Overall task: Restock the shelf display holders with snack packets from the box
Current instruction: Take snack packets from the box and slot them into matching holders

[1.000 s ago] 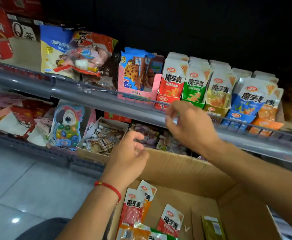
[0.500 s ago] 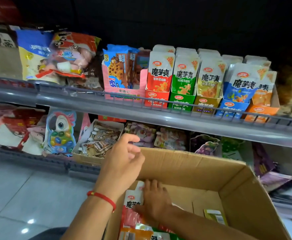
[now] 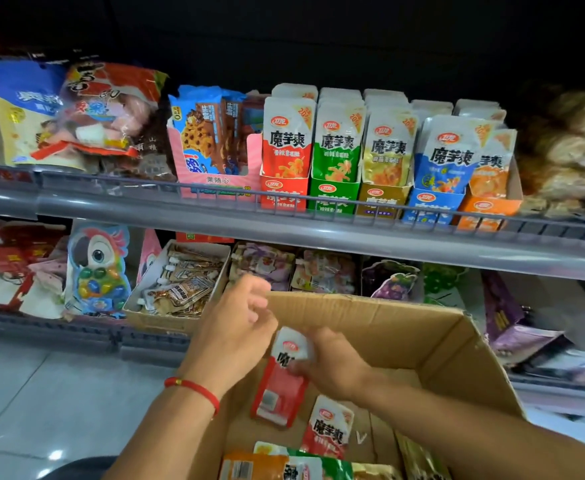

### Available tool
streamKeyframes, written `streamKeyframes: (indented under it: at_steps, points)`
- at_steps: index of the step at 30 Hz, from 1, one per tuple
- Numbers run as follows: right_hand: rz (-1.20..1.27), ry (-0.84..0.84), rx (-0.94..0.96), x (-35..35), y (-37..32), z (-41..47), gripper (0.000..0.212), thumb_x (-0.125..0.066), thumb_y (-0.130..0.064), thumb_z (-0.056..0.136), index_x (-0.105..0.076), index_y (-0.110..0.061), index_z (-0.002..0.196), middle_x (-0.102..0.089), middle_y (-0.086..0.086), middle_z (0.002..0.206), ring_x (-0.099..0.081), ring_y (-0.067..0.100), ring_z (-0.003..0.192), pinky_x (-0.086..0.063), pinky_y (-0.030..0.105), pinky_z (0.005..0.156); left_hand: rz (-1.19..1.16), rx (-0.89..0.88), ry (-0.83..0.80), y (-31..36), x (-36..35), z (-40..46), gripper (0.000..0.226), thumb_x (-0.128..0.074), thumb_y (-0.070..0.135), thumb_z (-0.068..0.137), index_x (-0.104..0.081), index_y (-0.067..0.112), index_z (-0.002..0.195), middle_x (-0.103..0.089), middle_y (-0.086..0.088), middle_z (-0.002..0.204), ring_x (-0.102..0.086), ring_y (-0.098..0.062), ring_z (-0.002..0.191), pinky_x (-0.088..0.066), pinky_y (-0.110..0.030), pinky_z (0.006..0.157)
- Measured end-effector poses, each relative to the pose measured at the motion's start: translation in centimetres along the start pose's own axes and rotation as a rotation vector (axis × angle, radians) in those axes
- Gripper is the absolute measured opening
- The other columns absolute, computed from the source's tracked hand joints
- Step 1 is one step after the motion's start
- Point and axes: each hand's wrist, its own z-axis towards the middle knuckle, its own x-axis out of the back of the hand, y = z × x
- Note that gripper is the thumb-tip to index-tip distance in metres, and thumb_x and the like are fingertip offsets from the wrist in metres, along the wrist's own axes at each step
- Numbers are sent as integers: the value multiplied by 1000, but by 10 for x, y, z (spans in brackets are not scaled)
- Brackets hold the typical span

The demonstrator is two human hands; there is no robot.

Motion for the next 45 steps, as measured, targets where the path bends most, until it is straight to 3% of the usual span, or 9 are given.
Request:
streamKeyframes:
  at_steps: [5,9,21,31,33,35,38,41,45]
  points:
    - [536,-40,74,84,15,-44,22,-73,-6,92,-68,-10,113,-78,8,102,-75,23,94,-63,38,82,17,27,-293,6,-24,-6,51,-64,40,96,-45,37,143,-53,15,138,-57,-8,123,-48,-29,101]
    - [723,-85,105,104,35,-64,26,-71,-3,92,-67,-3,118,-78,11,107,-74,27,101,-60,34,84,-333,125,-529,17,-42,-15,33,-72,14,93,-66,24,124,-77,0,110,-75,-17,100,-59,-44,93]
    - [565,247,45,130,54,-70,25,-80,-19,87,-67,-13,107,-79,5,92,-74,23,66,-61,36,66,-574,85,-229,32,-54,-5,40,-86,5,74,-71,17,109,-79,-3,101,-75,-23,97,-60,-48,89]
    - [656,346,141,138,43,-87,33,-73,-13,92,-59,-20,122,-78,10,99,-77,25,85,-64,33,68,-530,87,-30,24,-37,-2,27,-84,16,82,-72,30,102,-79,7,90,-77,-13,83,-64,-48,77]
    - [513,420,194,139,34,-86,38,-75,-13,92,-57,-30,121,-77,6,97,-77,24,76,-63,36,63,-477,59,47,21,-35,-3,22,-80,23,84,-71,38,97,-78,12,87,-76,-13,80,-64,-47,74]
    - [268,469,241,143,22,-85,18,-75,-15,92,-67,-26,105,-75,-1,95,-75,18,62,-60,32,60,-430,42,98,21,-31,-4,25,-72,25,87,-67,47,98,-76,14,85,-74,-14,79,-64,-48,70]
    - [219,278,196,152,-6,-82,6,-73,-14,92,-75,-18,96,-79,2,86,-76,18,67,-58,23,66,-455,66,113,19,-22,-4,32,-65,16,89,-66,48,95,-75,12,83,-73,-18,78,-62,-51,72]
    - [286,-64,127,164,-32,-77,27,-71,2,90,-68,-9,114,-79,12,92,-77,29,91,-61,37,87,-508,86,152,15,-10,-4,26,-63,23,81,-69,44,95,-76,10,83,-73,-19,80,-61,-53,76]
    - [-72,37,217,188,-66,-64,9,-75,-15,91,-74,-12,100,-78,5,78,-76,18,74,-60,25,70,-583,124,268,6,6,-1,32,-62,10,86,-69,41,90,-74,8,77,-71,-21,76,-61,-54,75]
